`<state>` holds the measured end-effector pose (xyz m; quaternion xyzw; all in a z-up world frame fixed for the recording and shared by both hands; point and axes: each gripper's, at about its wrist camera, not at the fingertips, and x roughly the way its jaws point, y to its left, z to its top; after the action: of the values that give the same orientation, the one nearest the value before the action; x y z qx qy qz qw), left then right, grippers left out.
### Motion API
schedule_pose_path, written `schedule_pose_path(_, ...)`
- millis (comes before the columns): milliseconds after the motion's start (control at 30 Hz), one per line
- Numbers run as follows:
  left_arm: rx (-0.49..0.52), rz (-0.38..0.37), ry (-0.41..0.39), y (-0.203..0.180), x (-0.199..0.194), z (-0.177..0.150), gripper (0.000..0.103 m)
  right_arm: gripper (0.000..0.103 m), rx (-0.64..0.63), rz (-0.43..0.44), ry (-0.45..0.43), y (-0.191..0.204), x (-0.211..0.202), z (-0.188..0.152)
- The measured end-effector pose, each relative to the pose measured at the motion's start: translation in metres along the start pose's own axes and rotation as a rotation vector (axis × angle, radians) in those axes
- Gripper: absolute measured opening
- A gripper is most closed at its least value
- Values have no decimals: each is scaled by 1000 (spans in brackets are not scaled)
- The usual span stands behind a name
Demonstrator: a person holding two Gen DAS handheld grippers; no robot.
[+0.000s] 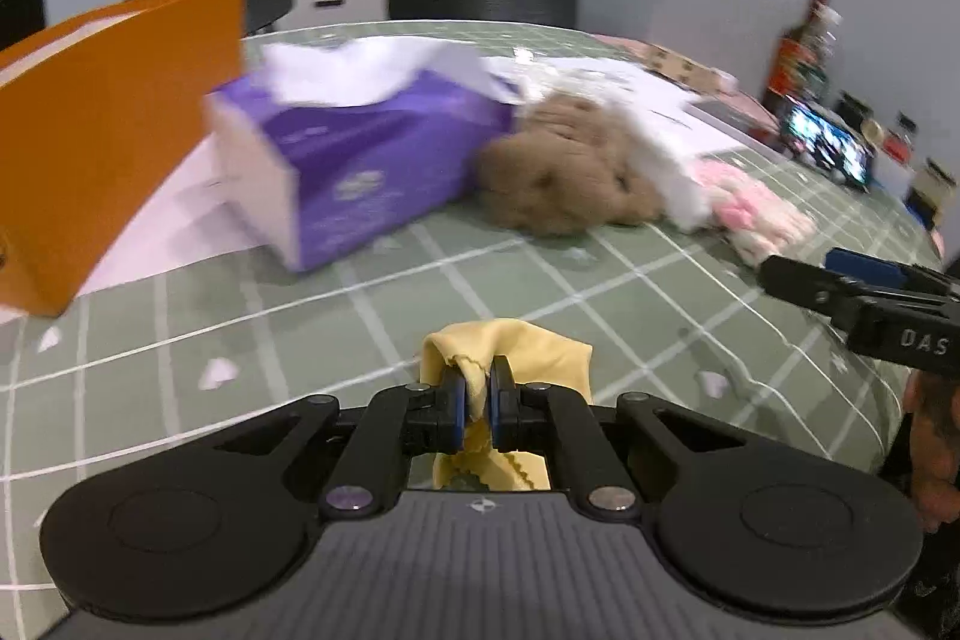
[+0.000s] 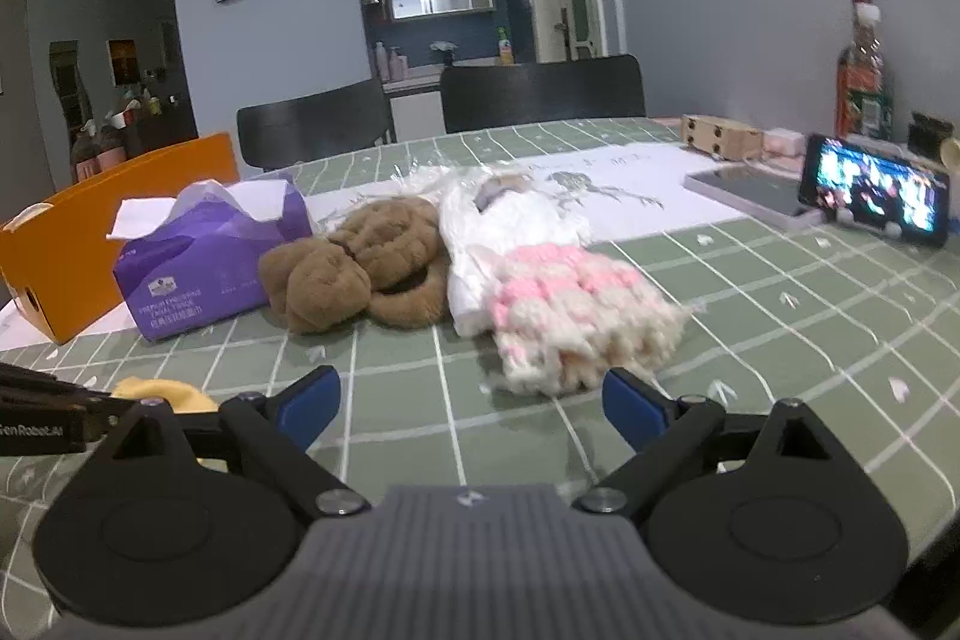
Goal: Organize soft objects
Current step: 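Grasp the yellow cloth with the left tool while the right tool grasps the plastic-wrapped bundle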
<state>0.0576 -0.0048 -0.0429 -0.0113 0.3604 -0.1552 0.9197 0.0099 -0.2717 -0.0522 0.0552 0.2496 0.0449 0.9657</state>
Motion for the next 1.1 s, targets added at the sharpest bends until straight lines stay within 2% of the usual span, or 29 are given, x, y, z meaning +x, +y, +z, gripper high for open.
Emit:
schedule_pose_path(167, -51, 32, -2, 24, -5, 0, 8, 93, -22, 31, -28, 10, 10, 19)
schedule_pose_path(300, -53, 21, -7, 28, -6, -1, 8, 93, -33, 85, -9, 19, 15, 46)
schedule_pose_path(567, -59, 0, -13, 35, -1, 4, 8, 94, -266, 105, 131, 49, 37, 129)
schedule_pose_path(667, -70, 0, -13, 40, 0, 5, 9, 96, -350, 111, 174, 50, 59, 153)
schedule_pose_path(733, -76, -6, -10, 43, -1, 5, 9, 96, -364, 120, 252, 39, 82, 163)
schedule_pose_path(800, -77, -10, -11, 46, -1, 5, 10, 96, -384, 139, 347, 26, 106, 162)
schedule_pose_path(867, -71, -14, -14, 47, -1, 5, 11, 95, -408, 141, 405, 12, 126, 158)
schedule_pose_path(967, -66, -15, -8, 47, 0, 7, 12, 95, -387, 148, 419, -3, 145, 155)
schedule_pose_path(1100, -65, -7, -12, 46, 3, 9, 12, 95, -253, 181, 399, -17, 162, 168)
